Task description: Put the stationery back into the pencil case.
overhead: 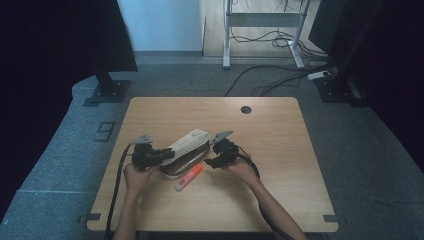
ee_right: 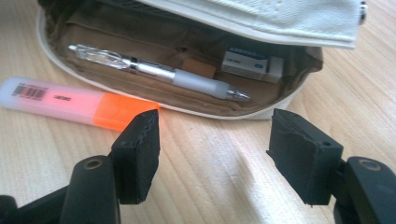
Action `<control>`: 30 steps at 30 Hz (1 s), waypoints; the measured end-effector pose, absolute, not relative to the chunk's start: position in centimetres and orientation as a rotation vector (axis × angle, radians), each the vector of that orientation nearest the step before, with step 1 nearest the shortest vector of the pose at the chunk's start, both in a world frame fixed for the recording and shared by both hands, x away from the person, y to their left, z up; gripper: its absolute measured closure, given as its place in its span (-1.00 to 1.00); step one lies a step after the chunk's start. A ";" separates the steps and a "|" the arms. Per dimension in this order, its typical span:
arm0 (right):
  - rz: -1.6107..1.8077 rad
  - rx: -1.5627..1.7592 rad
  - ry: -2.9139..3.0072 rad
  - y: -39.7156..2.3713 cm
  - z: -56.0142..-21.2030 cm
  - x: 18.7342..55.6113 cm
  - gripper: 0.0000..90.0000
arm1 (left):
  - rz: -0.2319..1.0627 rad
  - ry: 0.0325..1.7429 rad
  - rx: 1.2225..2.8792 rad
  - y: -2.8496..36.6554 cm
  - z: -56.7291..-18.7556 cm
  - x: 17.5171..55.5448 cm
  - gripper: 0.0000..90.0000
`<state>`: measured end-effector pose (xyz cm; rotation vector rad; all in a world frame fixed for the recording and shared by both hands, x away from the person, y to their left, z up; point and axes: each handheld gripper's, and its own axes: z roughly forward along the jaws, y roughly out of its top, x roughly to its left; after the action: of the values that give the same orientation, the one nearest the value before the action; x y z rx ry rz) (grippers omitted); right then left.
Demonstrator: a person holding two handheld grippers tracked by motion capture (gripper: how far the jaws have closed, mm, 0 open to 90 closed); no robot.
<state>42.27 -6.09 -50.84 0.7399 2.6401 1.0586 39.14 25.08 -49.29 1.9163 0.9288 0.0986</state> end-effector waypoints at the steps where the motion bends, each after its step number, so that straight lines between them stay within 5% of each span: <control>1: 1.061 0.732 2.642 -6.0 -50.9 42.2 -0.28 | 0.100 0.929 1.917 25.1 -49.3 39.1 0.68; 30: 1.092 0.594 2.732 -3.2 -51.7 39.9 -0.30 | 0.105 0.929 1.918 25.1 -49.3 39.1 0.69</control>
<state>39.93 -3.22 -51.70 0.5937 2.7316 1.0921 39.09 25.12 -49.28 1.9177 0.9292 0.1053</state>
